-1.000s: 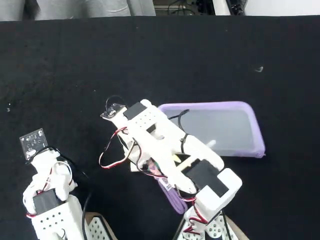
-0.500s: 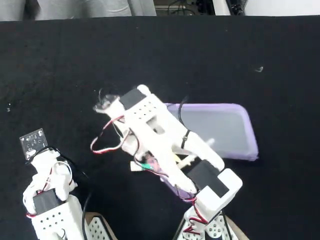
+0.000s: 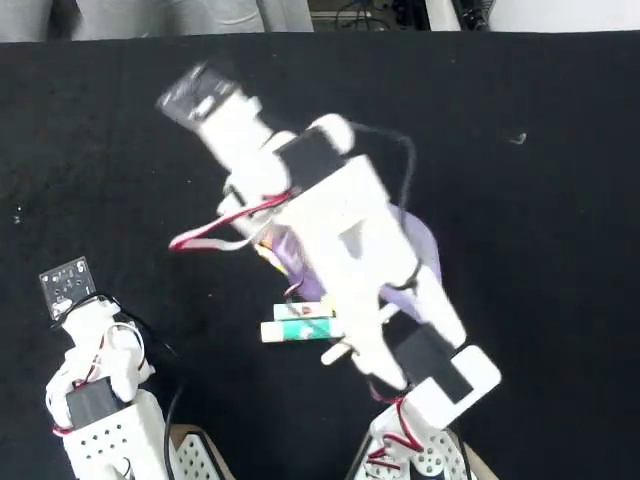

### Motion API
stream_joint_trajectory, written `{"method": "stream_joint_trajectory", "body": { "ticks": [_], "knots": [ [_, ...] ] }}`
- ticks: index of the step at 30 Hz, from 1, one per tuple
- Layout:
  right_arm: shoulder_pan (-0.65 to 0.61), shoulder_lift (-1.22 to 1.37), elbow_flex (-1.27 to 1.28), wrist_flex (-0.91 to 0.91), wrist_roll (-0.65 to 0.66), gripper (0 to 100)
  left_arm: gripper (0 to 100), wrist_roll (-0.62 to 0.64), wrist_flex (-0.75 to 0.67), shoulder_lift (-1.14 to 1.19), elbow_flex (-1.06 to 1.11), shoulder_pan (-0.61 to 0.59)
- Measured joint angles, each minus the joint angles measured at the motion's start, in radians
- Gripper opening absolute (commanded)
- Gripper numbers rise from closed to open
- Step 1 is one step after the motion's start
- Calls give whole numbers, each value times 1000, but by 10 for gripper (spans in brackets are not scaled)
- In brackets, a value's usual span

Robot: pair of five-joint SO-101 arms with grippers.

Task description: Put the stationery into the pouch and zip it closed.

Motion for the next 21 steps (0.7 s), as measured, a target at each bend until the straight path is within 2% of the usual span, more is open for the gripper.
{"method": "stream_joint_trajectory", "body": {
  "ticks": [10, 21],
  "knots": [
    [259, 199, -470, -14, 0, 11, 30, 0, 0, 0, 0, 0],
    [358, 442, -795, -252, -2, 11, 30, 0, 0, 0, 0, 0]
  ]
}}
